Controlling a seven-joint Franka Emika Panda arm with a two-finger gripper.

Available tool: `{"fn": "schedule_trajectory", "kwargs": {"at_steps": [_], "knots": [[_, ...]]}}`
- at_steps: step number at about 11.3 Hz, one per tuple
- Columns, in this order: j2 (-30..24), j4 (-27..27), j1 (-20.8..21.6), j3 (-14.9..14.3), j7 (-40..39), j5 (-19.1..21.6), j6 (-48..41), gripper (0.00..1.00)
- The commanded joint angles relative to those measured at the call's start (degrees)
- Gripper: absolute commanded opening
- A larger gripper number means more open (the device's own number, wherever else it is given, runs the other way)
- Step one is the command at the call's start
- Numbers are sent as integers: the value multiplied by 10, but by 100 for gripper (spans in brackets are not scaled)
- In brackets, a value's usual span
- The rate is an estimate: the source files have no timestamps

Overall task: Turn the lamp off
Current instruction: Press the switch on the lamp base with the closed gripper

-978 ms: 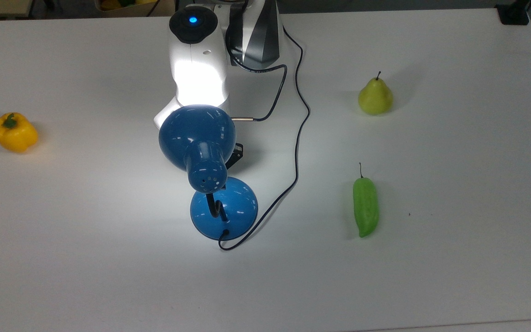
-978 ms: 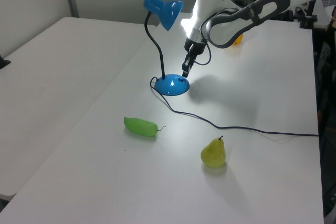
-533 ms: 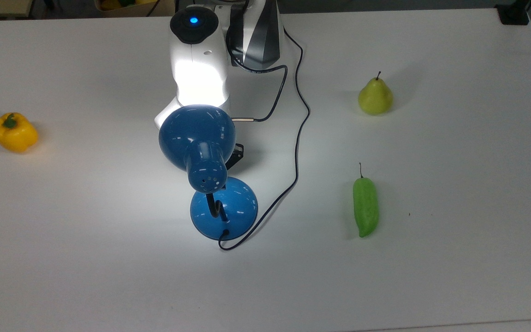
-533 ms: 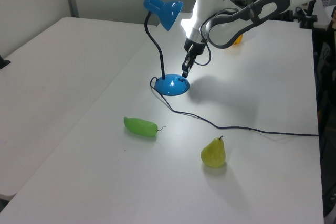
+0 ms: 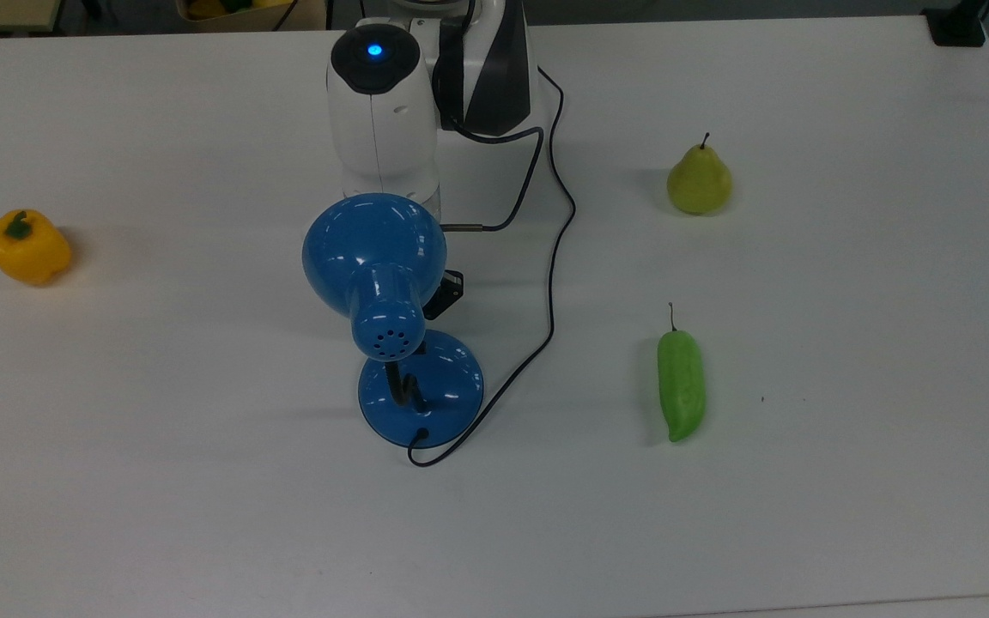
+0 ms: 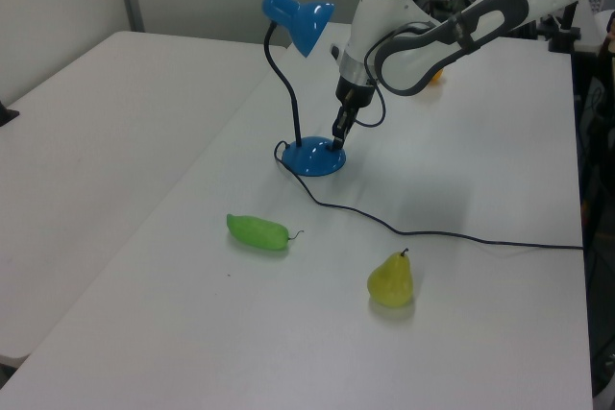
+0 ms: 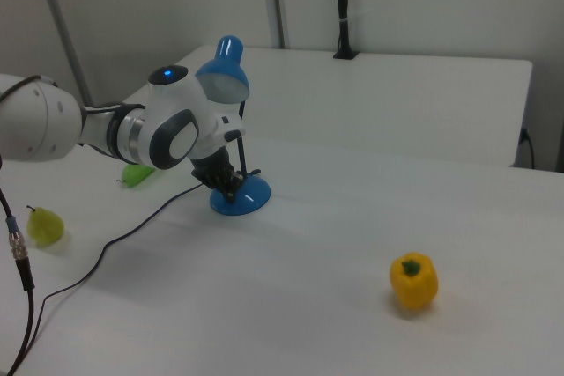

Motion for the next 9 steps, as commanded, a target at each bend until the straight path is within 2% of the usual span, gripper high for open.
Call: {"fn": "schedule_trajectory", "kwargs": {"at_steps": [1,9], "knots": [[4,-1,12,-7,5,13,15,0],[10,-2,20,-8,6,10,6,0]]}}
